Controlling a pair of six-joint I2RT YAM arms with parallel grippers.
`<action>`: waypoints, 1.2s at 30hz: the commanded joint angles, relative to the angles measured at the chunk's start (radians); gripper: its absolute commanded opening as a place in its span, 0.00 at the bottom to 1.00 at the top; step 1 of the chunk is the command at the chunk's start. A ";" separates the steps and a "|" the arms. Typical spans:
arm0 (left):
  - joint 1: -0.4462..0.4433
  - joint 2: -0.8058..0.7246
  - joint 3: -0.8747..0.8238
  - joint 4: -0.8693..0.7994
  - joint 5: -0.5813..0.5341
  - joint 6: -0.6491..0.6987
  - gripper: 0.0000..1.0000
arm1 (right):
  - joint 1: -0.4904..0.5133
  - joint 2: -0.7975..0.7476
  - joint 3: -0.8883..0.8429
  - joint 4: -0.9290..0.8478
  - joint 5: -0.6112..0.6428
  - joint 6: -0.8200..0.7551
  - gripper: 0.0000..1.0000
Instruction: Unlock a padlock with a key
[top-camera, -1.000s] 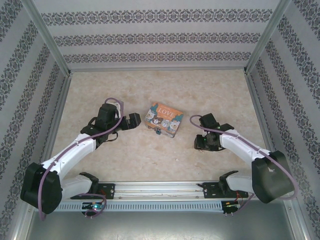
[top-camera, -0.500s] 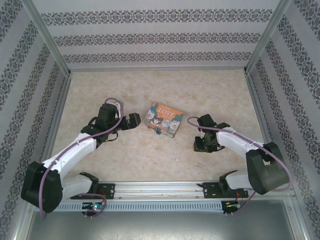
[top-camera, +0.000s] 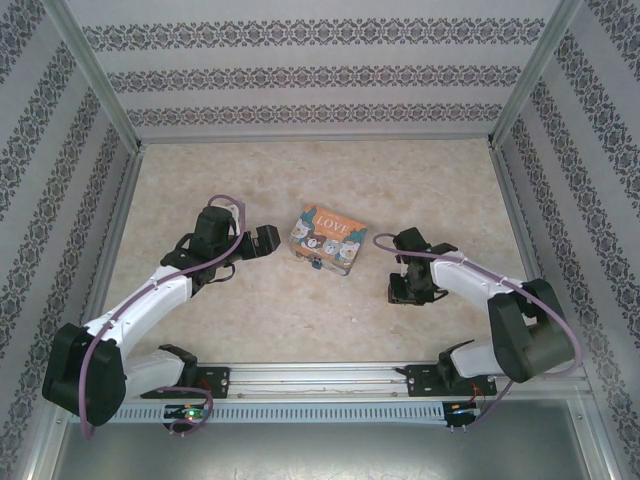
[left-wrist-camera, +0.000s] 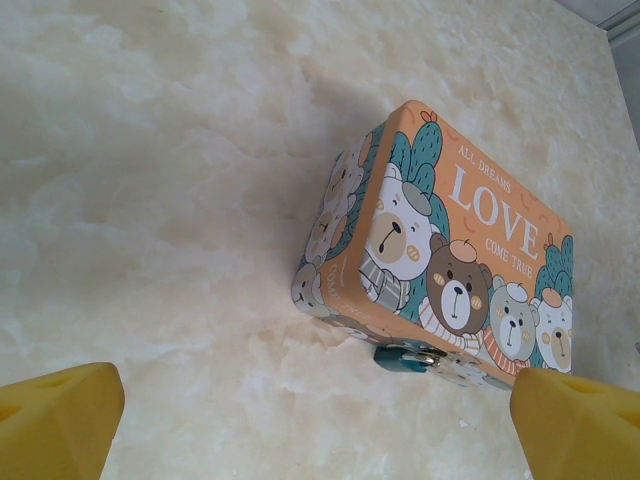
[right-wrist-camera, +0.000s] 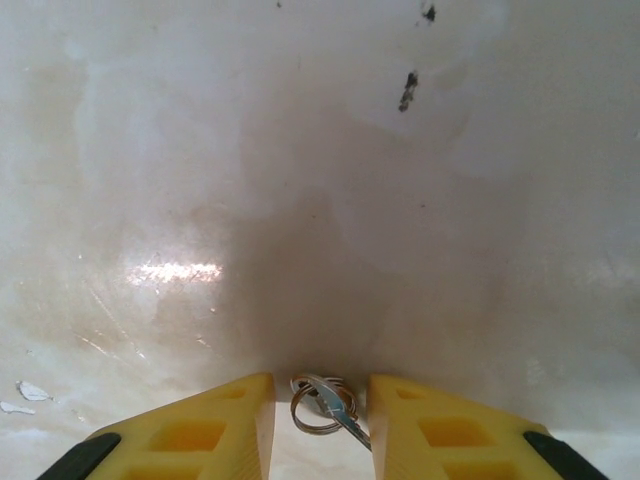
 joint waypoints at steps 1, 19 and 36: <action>0.018 0.001 -0.007 0.025 0.000 -0.012 0.99 | 0.003 0.028 0.019 -0.032 0.039 -0.010 0.29; 0.038 -0.010 -0.009 0.012 0.003 -0.002 0.99 | 0.008 -0.048 0.005 0.023 -0.021 0.019 0.04; 0.040 -0.137 -0.119 0.326 0.243 -0.097 0.93 | 0.007 -0.394 -0.127 0.458 -0.226 0.335 0.01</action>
